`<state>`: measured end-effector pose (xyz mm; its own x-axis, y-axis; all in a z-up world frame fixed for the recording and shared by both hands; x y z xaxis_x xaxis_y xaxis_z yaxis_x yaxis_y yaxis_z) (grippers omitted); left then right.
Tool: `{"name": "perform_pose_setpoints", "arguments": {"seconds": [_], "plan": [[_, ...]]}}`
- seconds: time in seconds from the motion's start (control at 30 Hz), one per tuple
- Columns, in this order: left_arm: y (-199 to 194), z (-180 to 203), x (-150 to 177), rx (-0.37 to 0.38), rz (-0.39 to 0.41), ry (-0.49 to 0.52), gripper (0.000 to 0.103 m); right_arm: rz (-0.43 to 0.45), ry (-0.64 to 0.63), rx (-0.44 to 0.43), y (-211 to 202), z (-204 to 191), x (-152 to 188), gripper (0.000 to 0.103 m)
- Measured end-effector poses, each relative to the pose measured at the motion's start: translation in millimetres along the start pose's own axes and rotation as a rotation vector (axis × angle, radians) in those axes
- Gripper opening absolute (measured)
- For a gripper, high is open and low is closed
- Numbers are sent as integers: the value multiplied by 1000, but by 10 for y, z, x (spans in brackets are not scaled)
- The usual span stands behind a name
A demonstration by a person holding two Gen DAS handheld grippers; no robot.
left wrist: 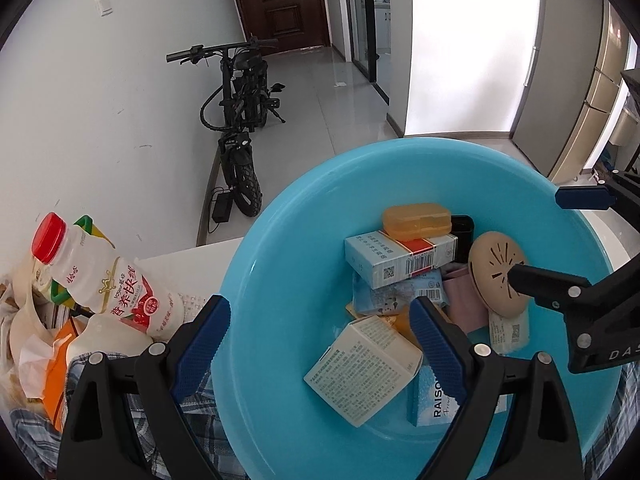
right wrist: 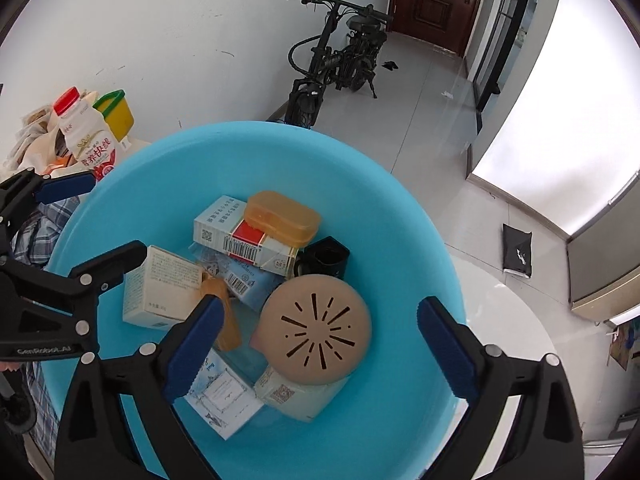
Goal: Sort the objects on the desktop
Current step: 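Lower the tan disc into the basin and open the right gripper, then withdraw both grippers from the basin back over the cloth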
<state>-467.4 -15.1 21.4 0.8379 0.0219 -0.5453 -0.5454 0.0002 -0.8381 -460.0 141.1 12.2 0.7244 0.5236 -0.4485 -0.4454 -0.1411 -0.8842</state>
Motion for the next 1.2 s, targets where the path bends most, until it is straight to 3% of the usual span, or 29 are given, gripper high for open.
{"name": "perform_pose_setpoints", "arguments": {"seconds": [0.4, 0.57, 0.83, 1.03, 1.2], "plan": [[-184, -17, 165, 24, -8, -28, 93, -21, -4, 10, -170, -65, 101, 97], [-213, -91, 198, -26, -37, -74, 93, 0, 23, -4, -246, -76, 154, 97], [-352, -307, 221, 134, -97, -261, 93, 14, 41, -5, -351, -43, 227, 97], [-515, -259, 219, 89, -67, -207, 93, 40, 78, -17, -474, 37, 284, 97], [-688, -195, 256, 159, -73, -203, 93, 130, 131, -37, -712, 88, 311, 97]]}}
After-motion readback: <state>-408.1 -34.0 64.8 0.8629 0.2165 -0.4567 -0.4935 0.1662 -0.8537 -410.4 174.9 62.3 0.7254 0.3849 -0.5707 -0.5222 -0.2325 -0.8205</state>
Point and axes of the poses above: each gripper's, at about its wrist camera, not at the fingertips, and y roughly the way its jaws point, z to its right, x to its underside, the point moved 3 cm from there along y, roughly the way its jaws point, and after that the axes turned 13 degrees about -y, right-handed, at the moved point
